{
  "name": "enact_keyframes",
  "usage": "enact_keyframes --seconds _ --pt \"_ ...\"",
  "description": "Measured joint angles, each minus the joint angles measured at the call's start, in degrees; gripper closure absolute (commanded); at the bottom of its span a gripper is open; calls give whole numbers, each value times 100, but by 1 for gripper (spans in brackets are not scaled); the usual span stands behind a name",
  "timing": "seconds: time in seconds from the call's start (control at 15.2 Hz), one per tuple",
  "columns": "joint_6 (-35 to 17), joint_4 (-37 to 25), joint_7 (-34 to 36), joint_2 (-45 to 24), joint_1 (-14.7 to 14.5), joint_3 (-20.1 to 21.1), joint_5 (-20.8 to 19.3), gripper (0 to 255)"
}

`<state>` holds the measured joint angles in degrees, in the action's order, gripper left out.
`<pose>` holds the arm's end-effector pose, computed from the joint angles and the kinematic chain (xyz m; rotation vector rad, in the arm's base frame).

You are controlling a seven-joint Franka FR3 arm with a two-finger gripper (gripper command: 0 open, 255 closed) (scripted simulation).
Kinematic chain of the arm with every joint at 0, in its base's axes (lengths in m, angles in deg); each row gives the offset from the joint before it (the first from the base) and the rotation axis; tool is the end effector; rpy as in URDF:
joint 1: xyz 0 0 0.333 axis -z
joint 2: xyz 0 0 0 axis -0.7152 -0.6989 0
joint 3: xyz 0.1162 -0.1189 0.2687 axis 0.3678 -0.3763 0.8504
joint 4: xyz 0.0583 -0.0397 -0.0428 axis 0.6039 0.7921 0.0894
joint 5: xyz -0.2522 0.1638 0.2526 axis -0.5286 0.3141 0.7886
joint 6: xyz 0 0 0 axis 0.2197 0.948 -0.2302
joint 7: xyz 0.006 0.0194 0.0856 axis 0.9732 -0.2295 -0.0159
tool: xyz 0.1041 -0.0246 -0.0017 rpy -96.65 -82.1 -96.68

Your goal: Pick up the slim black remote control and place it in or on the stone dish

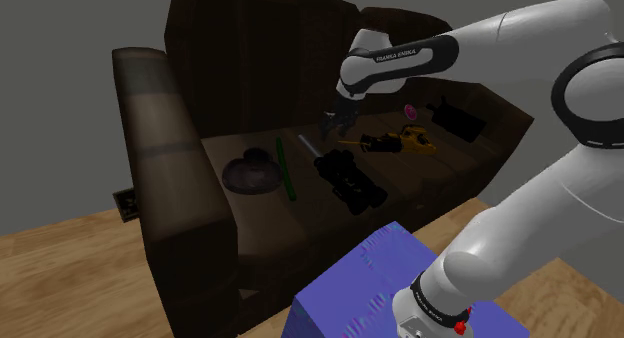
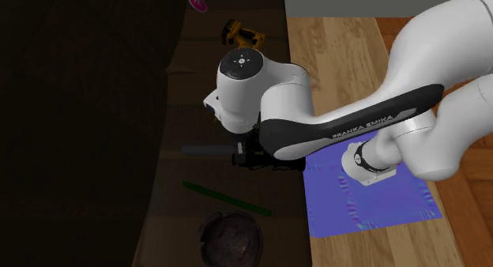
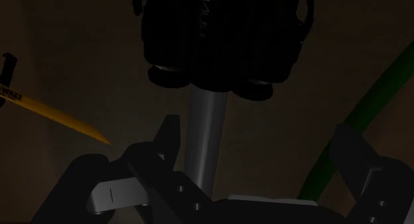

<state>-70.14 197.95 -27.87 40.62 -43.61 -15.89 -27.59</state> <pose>0.4956 -0.0702 0.4349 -3.0895 0.0770 -0.0975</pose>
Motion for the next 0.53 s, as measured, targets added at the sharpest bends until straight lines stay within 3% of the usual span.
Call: enact_keyframes --seconds 0.53 --pt "-566 -1149 -443 -1749 134 -150 439 0"
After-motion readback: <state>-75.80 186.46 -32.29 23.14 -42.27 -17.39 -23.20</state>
